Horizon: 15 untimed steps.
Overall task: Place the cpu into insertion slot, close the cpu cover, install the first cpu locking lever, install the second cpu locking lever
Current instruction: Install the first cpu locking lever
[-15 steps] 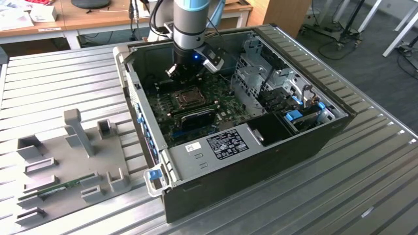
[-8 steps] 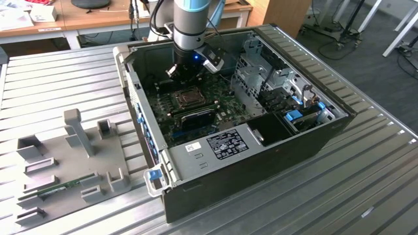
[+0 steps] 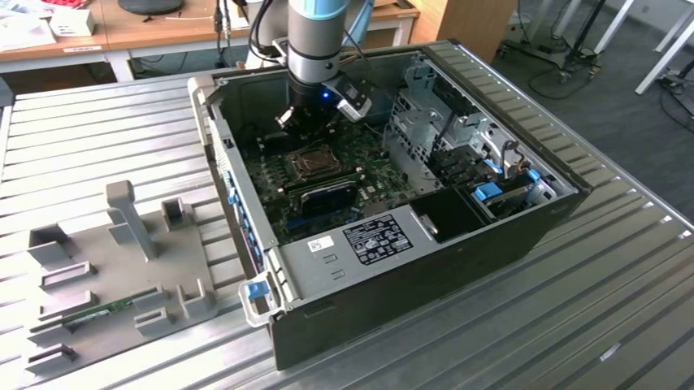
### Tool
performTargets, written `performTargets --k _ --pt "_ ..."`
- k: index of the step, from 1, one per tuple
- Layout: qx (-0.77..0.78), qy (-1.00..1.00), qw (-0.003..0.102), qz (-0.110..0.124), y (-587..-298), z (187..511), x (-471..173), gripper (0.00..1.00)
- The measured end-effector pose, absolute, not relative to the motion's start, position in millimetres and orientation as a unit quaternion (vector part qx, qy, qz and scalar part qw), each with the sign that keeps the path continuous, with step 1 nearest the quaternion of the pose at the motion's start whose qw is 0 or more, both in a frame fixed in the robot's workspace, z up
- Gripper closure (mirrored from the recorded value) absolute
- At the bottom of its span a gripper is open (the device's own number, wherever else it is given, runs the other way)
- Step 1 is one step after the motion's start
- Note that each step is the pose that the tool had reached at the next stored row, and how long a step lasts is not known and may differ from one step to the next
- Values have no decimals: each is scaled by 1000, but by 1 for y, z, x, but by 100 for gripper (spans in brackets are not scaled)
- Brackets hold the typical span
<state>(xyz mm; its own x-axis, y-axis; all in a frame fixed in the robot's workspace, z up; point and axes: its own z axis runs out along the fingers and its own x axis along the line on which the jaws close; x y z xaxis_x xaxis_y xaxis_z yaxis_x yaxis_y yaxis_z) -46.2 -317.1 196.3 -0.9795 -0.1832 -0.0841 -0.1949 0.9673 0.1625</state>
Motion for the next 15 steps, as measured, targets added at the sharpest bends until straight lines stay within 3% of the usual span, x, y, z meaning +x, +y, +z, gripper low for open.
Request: performTargets --k 15 --pt "-95 991 34 84 -317 204 -46 90"
